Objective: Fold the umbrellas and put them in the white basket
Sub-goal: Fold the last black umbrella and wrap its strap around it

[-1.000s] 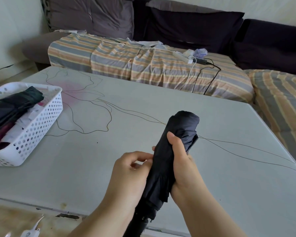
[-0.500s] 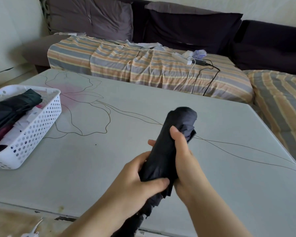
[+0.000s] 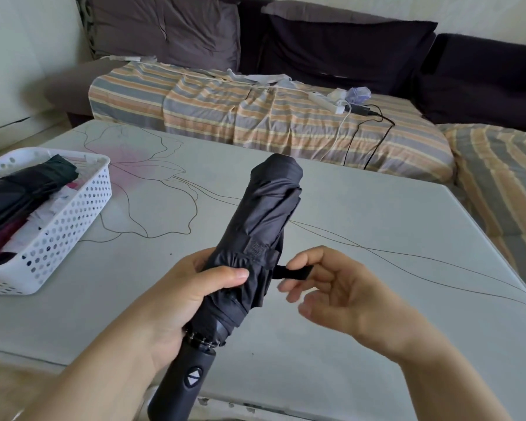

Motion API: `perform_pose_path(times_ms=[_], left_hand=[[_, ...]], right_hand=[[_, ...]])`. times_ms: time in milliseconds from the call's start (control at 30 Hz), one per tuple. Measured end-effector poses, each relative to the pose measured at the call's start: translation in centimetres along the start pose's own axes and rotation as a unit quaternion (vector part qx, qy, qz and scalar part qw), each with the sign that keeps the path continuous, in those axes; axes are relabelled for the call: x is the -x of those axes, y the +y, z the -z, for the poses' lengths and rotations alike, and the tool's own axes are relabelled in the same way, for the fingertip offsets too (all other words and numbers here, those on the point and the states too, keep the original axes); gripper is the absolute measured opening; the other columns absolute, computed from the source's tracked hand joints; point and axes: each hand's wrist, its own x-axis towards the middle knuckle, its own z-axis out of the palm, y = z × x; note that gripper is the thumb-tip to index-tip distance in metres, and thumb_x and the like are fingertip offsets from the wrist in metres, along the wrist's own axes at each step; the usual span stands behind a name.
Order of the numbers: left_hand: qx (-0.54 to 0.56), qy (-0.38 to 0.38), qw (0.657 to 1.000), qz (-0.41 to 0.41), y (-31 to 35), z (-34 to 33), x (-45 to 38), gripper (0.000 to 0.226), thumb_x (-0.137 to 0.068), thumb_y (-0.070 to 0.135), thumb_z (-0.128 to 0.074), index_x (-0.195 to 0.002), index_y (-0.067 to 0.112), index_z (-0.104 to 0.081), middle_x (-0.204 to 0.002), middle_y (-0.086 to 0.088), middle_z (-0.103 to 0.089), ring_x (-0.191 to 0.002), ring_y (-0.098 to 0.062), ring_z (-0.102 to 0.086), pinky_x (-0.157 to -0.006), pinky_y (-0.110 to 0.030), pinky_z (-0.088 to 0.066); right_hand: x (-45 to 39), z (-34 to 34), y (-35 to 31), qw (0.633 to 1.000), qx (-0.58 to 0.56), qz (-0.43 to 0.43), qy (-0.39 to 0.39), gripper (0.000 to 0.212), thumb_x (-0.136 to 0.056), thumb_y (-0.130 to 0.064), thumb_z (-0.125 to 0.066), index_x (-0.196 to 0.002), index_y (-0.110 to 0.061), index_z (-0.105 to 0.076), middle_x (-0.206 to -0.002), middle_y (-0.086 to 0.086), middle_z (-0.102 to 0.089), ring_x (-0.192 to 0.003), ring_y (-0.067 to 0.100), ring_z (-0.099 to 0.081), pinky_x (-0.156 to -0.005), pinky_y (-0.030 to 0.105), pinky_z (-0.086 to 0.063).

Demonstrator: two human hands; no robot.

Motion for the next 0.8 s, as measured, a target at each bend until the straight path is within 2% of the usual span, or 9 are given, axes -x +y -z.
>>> perform_pose_path(times_ms=[67, 133, 233, 300, 433, 533, 633, 700, 800], left_hand=[[-0.004, -0.010, 1.000, 0.011, 0.0, 0.1, 0.0, 0.024, -0.060, 0.016, -0.065, -0.082, 0.008, -0.073, -0.076, -0.015, -0.068, -0.059, -0.022, -0.061, -0.052, -0.022, -0.048], [-0.025, -0.021, 0.999, 0.023, -0.1, 0.1, 0.0, 0.030, -0.061, 0.018, -0.065, -0.087, 0.005, -0.071, -0.080, -0.016, -0.067, -0.066, -0.024, -0.060, -0.056, -0.024, -0.047], [-0.040, -0.021, 0.998, 0.036, 0.0, 0.1, 0.0, 0.027, -0.061, 0.019, -0.066, -0.084, 0.005, -0.070, -0.075, -0.015, -0.064, -0.060, -0.023, -0.057, -0.054, -0.025, -0.044], [-0.043, -0.015, 0.998, 0.037, 0.1, 0.0, -0.1, 0.024, -0.060, 0.018, -0.067, -0.081, 0.007, -0.071, -0.073, -0.015, -0.064, -0.057, -0.023, -0.058, -0.052, -0.024, -0.045], [-0.077, -0.028, 0.996, 0.024, -0.1, -0.5, -0.4, 0.030, -0.059, 0.014, -0.068, -0.088, 0.012, -0.074, -0.078, -0.012, -0.070, -0.065, -0.021, -0.066, -0.055, -0.024, -0.050], [-0.126, -0.021, 0.992, 0.011, -0.2, -1.1, -0.6, 0.033, -0.056, 0.015, -0.069, -0.088, 0.019, -0.074, -0.074, -0.004, -0.071, -0.064, -0.016, -0.066, -0.053, -0.020, -0.048], [-0.154, -0.023, 0.988, 0.007, -0.3, -1.4, -0.6, 0.028, -0.059, 0.015, -0.072, -0.086, 0.021, -0.074, -0.066, 0.003, -0.069, -0.058, -0.012, -0.064, -0.051, -0.018, -0.046], [-0.162, -0.018, 0.987, 0.008, -0.5, -1.2, -0.6, 0.026, -0.062, 0.013, -0.075, -0.086, 0.022, -0.074, -0.067, 0.004, -0.069, -0.060, -0.011, -0.064, -0.055, -0.020, -0.047], [-0.167, -0.019, 0.986, 0.006, -0.8, -1.0, -0.6, 0.029, -0.058, 0.019, -0.070, -0.086, 0.027, -0.074, -0.072, 0.003, -0.070, -0.066, -0.011, -0.066, -0.062, -0.020, -0.048]], right_hand=[[0.1, -0.1, -0.1, 0.999, 0.040, 0.012, 0.006, 0.029, -0.083, -0.002, -0.066, -0.101, -0.025, -0.065, -0.093, -0.003, -0.072, -0.087, 0.010, -0.064, -0.079, 0.024, -0.049], [0.0, -0.2, -0.2, 0.991, 0.113, 0.035, 0.069, 0.027, -0.087, -0.007, -0.068, -0.090, -0.033, -0.072, -0.086, -0.012, -0.067, -0.079, 0.005, -0.063, -0.077, 0.019, -0.046], [0.1, 0.0, -0.5, 0.955, 0.249, 0.112, 0.116, 0.017, -0.086, -0.019, -0.066, -0.081, -0.033, -0.074, -0.094, -0.020, -0.058, -0.083, 0.007, -0.058, -0.074, 0.010, -0.041], [0.4, 0.3, -0.5, 0.938, 0.299, 0.152, 0.085, 0.010, -0.087, -0.023, -0.063, -0.083, -0.025, -0.073, -0.094, -0.018, -0.062, -0.085, 0.006, -0.058, -0.074, 0.010, -0.042], [0.8, 0.5, -0.8, 0.912, 0.355, 0.194, 0.070, 0.018, -0.089, -0.029, -0.054, -0.084, -0.023, -0.070, -0.090, -0.019, -0.064, -0.088, 0.002, -0.059, -0.078, 0.011, -0.041], [0.5, -0.1, -1.0, 0.856, 0.445, 0.248, 0.092, 0.018, -0.092, -0.024, -0.053, -0.083, -0.019, -0.068, -0.085, -0.016, -0.061, -0.083, 0.006, -0.055, -0.079, 0.020, -0.039], [-0.3, -0.7, -0.9, 0.812, 0.504, 0.277, 0.101, 0.021, -0.091, -0.021, -0.050, -0.080, -0.017, -0.067, -0.081, -0.010, -0.062, -0.077, 0.013, -0.054, -0.079, 0.020, -0.035], [-0.7, -0.7, -0.6, 0.795, 0.524, 0.286, 0.106, 0.022, -0.090, -0.020, -0.049, -0.078, -0.018, -0.067, -0.077, -0.008, -0.061, -0.071, 0.017, -0.056, -0.076, 0.023, -0.035], [-1.1, -1.1, -0.2, 0.792, 0.531, 0.280, 0.113, 0.022, -0.089, -0.022, -0.049, -0.077, -0.017, -0.067, -0.070, -0.006, -0.059, -0.064, 0.017, -0.053, -0.069, 0.027, -0.036]])
